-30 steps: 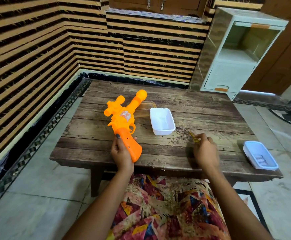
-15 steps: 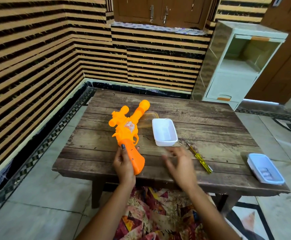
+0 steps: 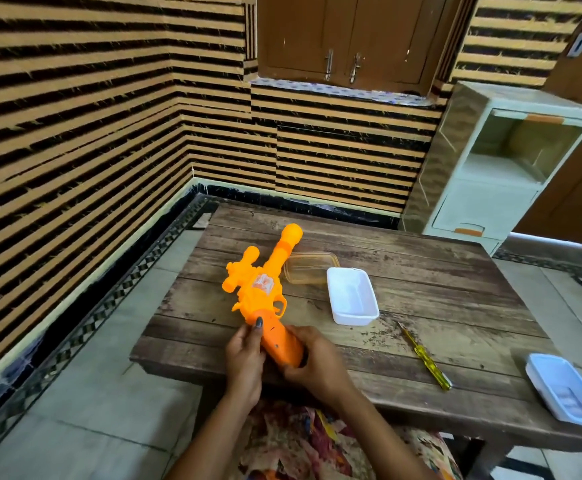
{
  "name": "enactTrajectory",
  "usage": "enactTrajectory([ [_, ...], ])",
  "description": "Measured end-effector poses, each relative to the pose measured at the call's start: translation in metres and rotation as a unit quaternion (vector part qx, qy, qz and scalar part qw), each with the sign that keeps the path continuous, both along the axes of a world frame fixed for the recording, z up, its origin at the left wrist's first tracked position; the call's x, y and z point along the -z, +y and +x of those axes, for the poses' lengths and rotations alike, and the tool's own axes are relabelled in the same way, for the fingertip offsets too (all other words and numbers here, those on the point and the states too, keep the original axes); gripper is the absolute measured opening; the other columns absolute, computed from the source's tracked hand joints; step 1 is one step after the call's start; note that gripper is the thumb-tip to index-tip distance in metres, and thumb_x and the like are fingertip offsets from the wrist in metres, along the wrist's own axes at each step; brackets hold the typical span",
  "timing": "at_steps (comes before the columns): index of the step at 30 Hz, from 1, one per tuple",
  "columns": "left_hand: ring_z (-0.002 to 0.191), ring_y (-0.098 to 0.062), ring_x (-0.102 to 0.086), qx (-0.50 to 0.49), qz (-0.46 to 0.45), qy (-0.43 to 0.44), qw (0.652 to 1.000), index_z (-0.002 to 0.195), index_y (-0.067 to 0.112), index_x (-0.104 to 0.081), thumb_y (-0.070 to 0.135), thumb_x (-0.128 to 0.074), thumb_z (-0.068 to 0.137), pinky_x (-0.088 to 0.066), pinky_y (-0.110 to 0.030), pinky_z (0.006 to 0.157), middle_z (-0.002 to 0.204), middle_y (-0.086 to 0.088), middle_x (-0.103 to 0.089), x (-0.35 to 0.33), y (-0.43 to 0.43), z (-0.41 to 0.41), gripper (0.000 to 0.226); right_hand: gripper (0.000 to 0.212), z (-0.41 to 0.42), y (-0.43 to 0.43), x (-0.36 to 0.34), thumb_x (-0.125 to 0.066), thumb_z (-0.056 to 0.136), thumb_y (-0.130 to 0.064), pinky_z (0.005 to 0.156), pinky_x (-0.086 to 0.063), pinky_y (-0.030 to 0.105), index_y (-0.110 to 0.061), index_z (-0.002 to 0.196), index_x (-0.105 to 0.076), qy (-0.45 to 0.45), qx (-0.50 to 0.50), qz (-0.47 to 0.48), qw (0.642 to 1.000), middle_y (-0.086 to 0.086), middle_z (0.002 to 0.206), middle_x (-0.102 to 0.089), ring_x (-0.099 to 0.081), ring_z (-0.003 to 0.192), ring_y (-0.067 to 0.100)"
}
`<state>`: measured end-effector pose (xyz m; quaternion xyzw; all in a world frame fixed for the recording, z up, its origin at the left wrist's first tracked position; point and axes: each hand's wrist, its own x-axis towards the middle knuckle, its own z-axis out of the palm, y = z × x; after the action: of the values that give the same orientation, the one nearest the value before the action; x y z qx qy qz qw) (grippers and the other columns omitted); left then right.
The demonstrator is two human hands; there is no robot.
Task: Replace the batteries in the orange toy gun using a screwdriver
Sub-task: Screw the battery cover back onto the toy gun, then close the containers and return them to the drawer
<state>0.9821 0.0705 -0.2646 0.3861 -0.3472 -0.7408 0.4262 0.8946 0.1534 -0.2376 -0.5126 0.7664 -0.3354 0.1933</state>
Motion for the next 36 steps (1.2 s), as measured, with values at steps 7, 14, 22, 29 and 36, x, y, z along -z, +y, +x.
enactTrajectory([
  [7,0.092,-0.028,-0.059,-0.077,0.033,-0.061,0.995,0.116,-0.004,-0.056,0.005,-0.059,0.087,-0.055,-0.028,0.07,0.096,-0.013,-0.063,-0.008,-0.029,0.02,0.031,0.067,0.009,-0.032,-0.006,-0.07,0.071,-0.014,0.092,-0.038,0.022,-0.013,0.133,-0.047,0.033,-0.041,0.037,0.998,0.008,0.128,-0.052,-0.049,0.114,0.022],
  [14,0.091,-0.026,-0.059,-0.14,0.035,-0.116,0.983,0.121,-0.009,-0.053,-0.002,-0.066,0.08,-0.05,-0.037,0.081,0.106,-0.021,-0.062,-0.013,-0.041,0.032,0.044,0.067,0.019,-0.05,-0.006,-0.07,0.072,-0.013,0.096,-0.035,0.02,-0.011,0.135,-0.045,0.037,-0.061,0.037,0.997,0.009,0.132,-0.05,-0.047,0.119,0.022],
  [22,0.098,-0.024,-0.062,-0.163,-0.016,-0.192,0.968,0.117,-0.008,-0.057,-0.005,-0.066,0.079,-0.048,-0.045,0.094,0.113,-0.023,-0.063,-0.007,-0.03,0.033,0.039,0.057,0.012,-0.044,0.003,-0.072,0.076,-0.022,0.1,-0.037,0.022,-0.014,0.129,-0.052,0.025,-0.058,0.015,0.998,0.004,0.129,-0.053,-0.049,0.117,0.017],
  [29,0.115,-0.029,-0.056,-0.183,-0.215,-0.371,0.885,0.125,0.012,-0.058,0.013,-0.062,0.087,-0.043,-0.033,0.088,0.126,-0.01,-0.06,-0.026,-0.011,0.02,0.038,0.039,-0.022,-0.018,0.01,-0.079,0.07,-0.022,0.081,-0.048,0.035,-0.016,0.106,-0.066,0.153,0.265,-0.185,0.934,0.008,0.106,-0.058,-0.051,0.098,0.026],
  [36,0.102,-0.029,-0.063,0.009,-0.405,-0.356,0.842,0.119,0.01,-0.062,0.006,-0.059,0.086,-0.049,-0.033,0.082,0.119,-0.009,-0.064,-0.038,-0.026,-0.025,0.033,0.077,-0.056,-0.007,0.024,-0.079,0.061,-0.05,0.099,-0.037,0.048,-0.023,0.126,-0.049,0.089,0.378,-0.039,0.921,0.013,0.144,-0.027,-0.028,0.127,0.035],
])
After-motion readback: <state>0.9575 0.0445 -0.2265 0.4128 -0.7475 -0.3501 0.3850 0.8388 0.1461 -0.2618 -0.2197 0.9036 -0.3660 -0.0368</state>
